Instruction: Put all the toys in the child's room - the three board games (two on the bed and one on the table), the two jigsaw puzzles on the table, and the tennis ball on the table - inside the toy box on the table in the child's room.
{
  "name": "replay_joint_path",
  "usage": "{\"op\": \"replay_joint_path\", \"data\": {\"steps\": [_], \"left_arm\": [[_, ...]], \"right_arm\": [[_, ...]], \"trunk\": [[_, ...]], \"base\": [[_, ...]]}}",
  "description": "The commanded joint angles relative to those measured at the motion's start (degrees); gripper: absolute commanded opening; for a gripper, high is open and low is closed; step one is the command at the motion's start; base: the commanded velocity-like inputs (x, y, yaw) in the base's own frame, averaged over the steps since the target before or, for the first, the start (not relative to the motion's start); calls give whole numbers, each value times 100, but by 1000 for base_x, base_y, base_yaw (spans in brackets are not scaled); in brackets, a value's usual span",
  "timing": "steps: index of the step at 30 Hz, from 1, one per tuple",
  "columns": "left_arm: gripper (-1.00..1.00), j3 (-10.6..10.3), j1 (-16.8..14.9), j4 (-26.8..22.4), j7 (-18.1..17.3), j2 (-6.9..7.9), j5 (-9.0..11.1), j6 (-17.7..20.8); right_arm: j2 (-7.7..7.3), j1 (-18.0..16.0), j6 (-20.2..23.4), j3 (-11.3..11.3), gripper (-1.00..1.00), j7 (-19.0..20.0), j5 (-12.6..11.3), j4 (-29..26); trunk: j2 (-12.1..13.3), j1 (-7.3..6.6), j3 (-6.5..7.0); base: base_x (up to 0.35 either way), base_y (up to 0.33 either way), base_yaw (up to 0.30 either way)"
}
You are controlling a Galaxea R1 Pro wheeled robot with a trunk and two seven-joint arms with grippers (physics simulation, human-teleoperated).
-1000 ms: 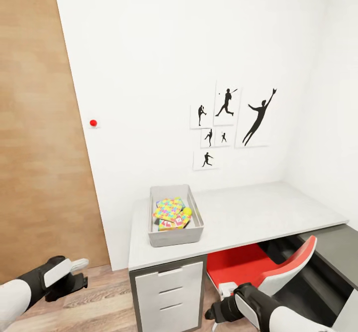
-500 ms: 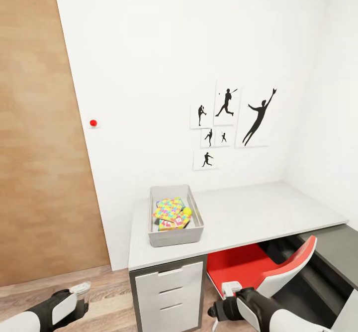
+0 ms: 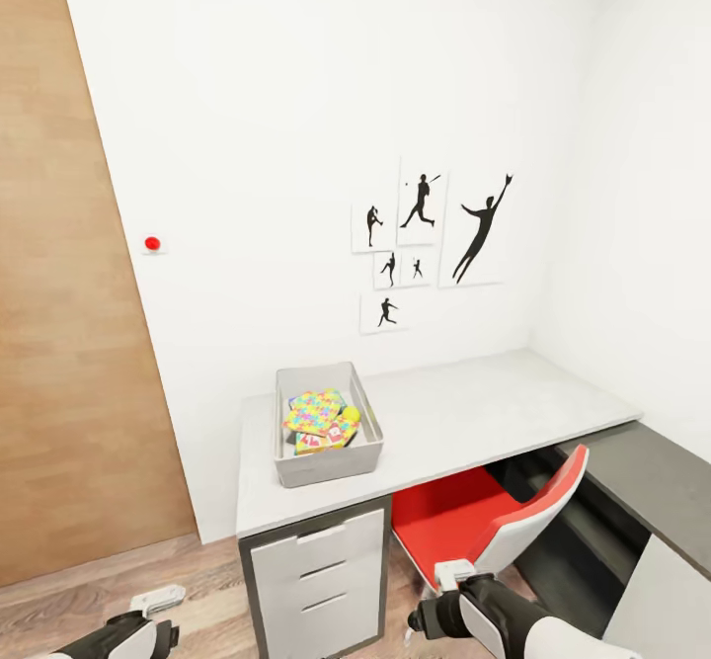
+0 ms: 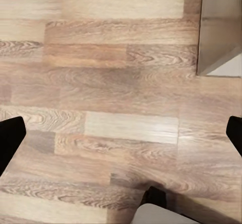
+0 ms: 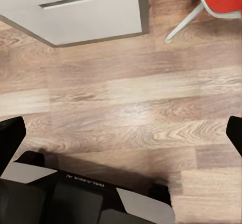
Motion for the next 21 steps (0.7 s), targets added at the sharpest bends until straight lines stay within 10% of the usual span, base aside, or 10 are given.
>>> {"op": "replay_joint_path", "data": {"steps": [1,10,21], "left_arm": [[100,-76,26,-23,9,2,-2,-17],[100,-190,125,-1,-1083,12,-122,-99],[100,-197,153,11,-1216,9,-243,-114]], "right_arm": [[5,-2,16,13,100,11,2,2],[8,93,11,11,100,7,1,7],[7,101,20,11,100,9,1,80]], "trunk": [[-5,2,-8],[-5,2,-52],[-5,2,-113]], "base": [[-64,89,-255],[-14,36,-256],[0,128,-243]]}}
